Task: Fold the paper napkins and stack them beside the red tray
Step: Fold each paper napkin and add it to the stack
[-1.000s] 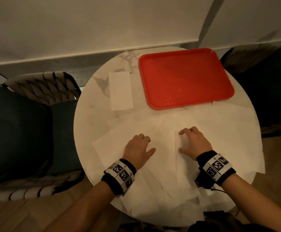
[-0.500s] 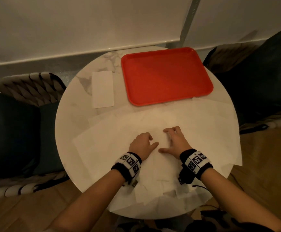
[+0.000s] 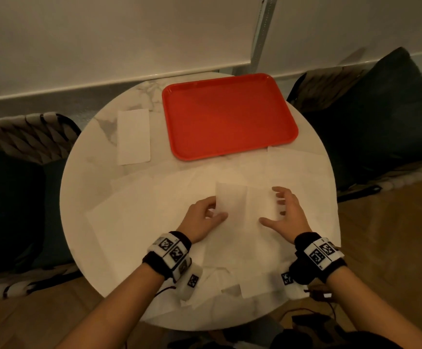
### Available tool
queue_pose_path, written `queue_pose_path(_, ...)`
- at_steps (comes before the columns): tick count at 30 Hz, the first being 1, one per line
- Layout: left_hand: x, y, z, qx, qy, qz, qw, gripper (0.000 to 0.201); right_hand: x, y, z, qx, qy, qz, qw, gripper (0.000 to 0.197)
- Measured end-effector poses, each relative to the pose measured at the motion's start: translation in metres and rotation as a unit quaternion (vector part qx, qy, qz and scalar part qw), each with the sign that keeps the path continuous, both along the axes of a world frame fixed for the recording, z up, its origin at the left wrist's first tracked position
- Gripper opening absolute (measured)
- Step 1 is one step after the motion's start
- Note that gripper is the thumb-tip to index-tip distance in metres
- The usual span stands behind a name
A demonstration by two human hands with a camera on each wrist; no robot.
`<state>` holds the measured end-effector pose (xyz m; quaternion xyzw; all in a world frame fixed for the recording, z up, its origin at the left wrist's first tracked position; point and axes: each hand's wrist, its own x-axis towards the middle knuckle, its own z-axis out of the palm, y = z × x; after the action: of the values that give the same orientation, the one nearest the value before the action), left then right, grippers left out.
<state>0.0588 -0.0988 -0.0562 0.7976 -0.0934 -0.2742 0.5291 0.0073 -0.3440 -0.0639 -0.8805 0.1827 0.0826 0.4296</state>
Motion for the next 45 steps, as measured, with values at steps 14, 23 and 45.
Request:
queue_pose_path(14,0.004,0.107,0.022,-0.060,0.095,0.220,0.969,0.028,0.036,0.097,0.029,0.238,0.057,0.012,0.969,0.031)
queue_pose_path(23,0.000,0.130,0.034,-0.240,0.202,0.273,0.909,0.028,0.046,0.198,0.049,0.101,-0.026,0.213,0.971,0.063)
queue_pose_path(45,0.192,0.206,0.020,-0.116,0.015,0.243,0.963,0.083,0.234,0.254,0.034,0.248,-0.006,0.082,0.965,0.049)
